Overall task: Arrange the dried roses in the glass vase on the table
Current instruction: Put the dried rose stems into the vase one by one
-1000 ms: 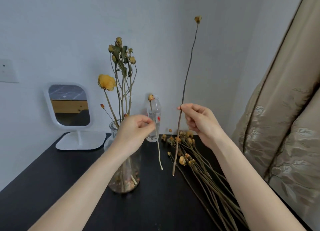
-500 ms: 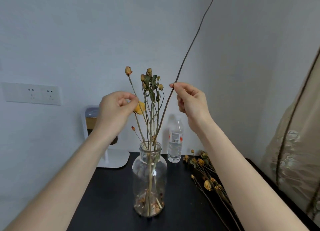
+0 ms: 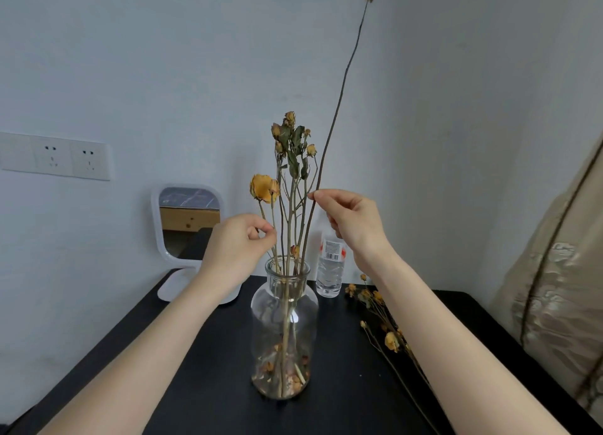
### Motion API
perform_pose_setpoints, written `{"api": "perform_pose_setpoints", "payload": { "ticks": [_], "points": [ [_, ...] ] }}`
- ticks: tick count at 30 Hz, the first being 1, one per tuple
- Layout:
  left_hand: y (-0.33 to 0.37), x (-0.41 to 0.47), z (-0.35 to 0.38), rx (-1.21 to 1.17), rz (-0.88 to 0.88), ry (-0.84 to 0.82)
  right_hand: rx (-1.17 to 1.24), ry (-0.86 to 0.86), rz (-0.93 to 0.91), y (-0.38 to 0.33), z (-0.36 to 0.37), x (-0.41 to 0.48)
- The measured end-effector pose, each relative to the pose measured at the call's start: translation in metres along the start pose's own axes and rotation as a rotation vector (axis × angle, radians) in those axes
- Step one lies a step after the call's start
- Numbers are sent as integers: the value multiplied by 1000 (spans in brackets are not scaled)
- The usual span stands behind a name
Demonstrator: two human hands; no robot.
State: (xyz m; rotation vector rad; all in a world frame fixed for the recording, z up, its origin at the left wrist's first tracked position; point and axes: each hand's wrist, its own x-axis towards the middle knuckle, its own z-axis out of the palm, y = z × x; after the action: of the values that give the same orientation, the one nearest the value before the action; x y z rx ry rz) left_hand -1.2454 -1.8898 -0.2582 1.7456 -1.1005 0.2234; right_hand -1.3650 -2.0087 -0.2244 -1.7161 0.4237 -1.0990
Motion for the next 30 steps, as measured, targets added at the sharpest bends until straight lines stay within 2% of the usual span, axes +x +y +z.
{"api": "perform_pose_setpoints", "payload": {
  "ticks": [10,14,18,24,30],
  "points": [
    [-12,-12,16,93,-177,-143,-91,-70,26,34,11,-17],
    [-10,-8,15,125,-183,-171,-129,-95,51,45,11,-24],
    [-9,-10,13,173,-157,-142,-167,-126,48,52,10,-28],
    [-3,-35,7,138,-114,13,-121,-100,52,55,5,-34],
    [6,-86,25,29,-138,-146,-135,-68,62,69,-11,-46]
  ]
}}
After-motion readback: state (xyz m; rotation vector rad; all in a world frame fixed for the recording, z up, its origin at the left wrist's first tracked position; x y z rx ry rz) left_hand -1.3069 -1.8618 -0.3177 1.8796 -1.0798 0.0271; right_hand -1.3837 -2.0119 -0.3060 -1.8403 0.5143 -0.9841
